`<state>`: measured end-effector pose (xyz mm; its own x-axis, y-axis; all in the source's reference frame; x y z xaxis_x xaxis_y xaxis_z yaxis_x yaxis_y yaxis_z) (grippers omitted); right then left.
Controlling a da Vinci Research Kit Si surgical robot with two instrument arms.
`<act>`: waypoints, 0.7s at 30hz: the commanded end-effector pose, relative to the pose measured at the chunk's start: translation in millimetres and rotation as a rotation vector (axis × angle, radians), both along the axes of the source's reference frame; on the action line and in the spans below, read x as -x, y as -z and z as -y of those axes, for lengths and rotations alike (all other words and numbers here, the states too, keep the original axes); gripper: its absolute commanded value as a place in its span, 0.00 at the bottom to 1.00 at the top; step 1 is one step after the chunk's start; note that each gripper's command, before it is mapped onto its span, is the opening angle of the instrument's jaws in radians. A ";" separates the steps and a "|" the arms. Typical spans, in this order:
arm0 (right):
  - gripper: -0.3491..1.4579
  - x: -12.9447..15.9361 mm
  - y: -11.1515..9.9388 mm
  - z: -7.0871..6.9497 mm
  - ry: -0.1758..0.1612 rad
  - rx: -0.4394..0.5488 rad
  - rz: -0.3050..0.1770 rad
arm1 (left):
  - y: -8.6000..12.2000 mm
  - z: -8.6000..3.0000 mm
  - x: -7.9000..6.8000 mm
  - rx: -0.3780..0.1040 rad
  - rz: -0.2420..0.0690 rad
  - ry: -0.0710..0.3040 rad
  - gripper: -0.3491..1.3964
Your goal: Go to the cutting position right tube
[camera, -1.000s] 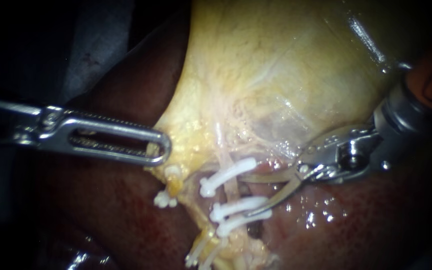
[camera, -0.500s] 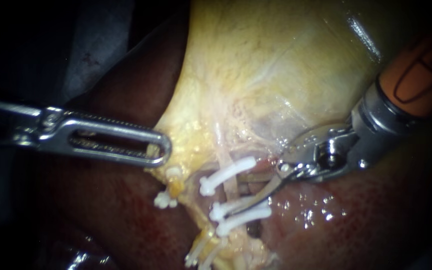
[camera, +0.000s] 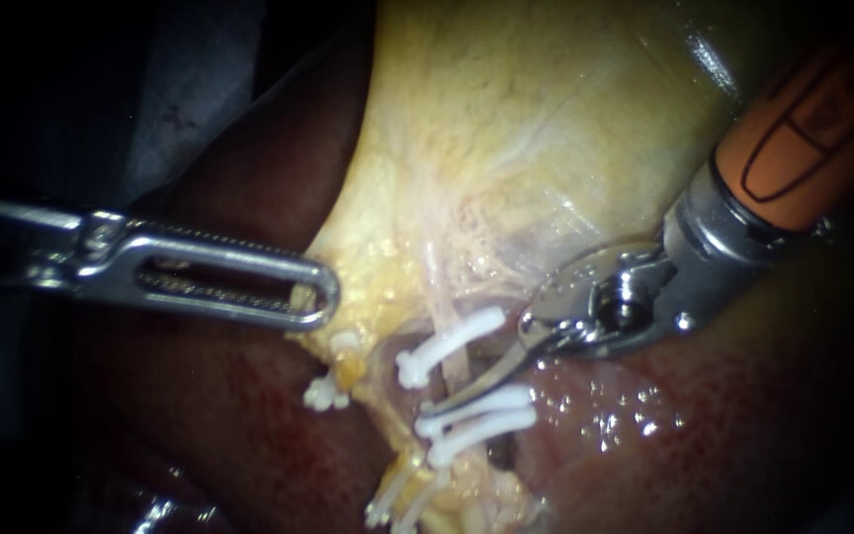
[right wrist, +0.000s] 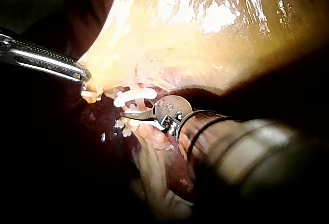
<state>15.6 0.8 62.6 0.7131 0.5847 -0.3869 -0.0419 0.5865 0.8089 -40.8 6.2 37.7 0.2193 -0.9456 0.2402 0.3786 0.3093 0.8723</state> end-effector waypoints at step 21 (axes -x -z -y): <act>0.34 0.0 -0.1 0.1 0.001 -0.004 0.001 | -0.1 0.0 0.1 0.000 -0.001 0.001 0.00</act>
<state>15.6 0.7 62.7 0.7140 0.5861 -0.3831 -0.0434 0.5831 0.8112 -40.9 6.1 37.8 0.2188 -0.9457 0.2402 0.3794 0.3093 0.8720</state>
